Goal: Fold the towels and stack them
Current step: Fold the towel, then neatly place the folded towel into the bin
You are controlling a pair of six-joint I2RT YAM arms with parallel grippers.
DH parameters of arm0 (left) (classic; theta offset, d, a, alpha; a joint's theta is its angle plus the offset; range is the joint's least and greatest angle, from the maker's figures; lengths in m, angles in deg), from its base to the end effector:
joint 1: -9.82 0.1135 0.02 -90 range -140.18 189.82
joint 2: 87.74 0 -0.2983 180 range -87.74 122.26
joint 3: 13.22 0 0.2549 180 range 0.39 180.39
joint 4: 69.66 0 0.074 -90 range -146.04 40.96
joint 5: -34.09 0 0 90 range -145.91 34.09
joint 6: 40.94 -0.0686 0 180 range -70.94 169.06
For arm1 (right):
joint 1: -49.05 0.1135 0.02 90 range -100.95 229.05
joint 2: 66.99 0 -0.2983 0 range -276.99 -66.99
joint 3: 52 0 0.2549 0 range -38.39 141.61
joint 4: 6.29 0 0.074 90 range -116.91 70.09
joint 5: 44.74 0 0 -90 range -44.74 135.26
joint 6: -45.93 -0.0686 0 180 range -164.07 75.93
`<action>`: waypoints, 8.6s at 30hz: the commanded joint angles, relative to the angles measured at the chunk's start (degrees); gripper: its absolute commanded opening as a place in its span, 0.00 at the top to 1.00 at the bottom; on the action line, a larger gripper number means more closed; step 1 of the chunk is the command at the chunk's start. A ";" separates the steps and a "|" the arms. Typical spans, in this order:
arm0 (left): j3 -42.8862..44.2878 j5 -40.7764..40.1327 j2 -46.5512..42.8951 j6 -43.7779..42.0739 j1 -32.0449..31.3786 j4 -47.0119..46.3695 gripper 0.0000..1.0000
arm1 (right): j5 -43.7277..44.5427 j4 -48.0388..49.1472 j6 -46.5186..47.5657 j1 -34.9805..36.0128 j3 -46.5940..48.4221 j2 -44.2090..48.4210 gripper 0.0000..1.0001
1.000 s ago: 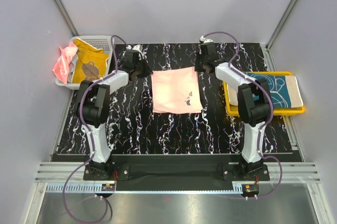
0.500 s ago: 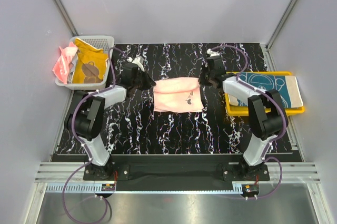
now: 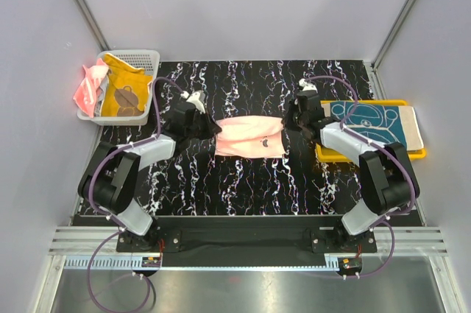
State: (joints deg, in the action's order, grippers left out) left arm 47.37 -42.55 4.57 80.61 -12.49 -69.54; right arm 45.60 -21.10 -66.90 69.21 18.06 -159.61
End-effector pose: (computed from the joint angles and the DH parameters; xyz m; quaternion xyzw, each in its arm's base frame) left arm 0.3348 -0.1545 0.2033 -0.0136 0.8697 -0.3093 0.3843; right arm 0.3591 0.1314 0.2271 0.0222 0.8961 0.1600 0.4134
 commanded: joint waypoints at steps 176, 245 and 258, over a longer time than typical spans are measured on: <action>6.37 -8.18 -16.36 2.99 -8.37 31.60 0.65 | 56.25 -42.76 2.52 18.95 18.61 -13.82 1.00; 13.12 -11.13 -20.42 -8.80 -4.77 44.26 0.62 | 23.93 -35.74 7.10 -24.22 22.57 4.81 0.00; 30.80 -43.59 -2.00 7.47 13.85 37.32 0.56 | 4.51 -20.87 1.38 -0.57 13.17 8.95 0.00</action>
State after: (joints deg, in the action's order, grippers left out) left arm 75.94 -76.16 -2.86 83.93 -3.06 -28.86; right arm 56.02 -46.26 -63.86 67.03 32.11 -151.22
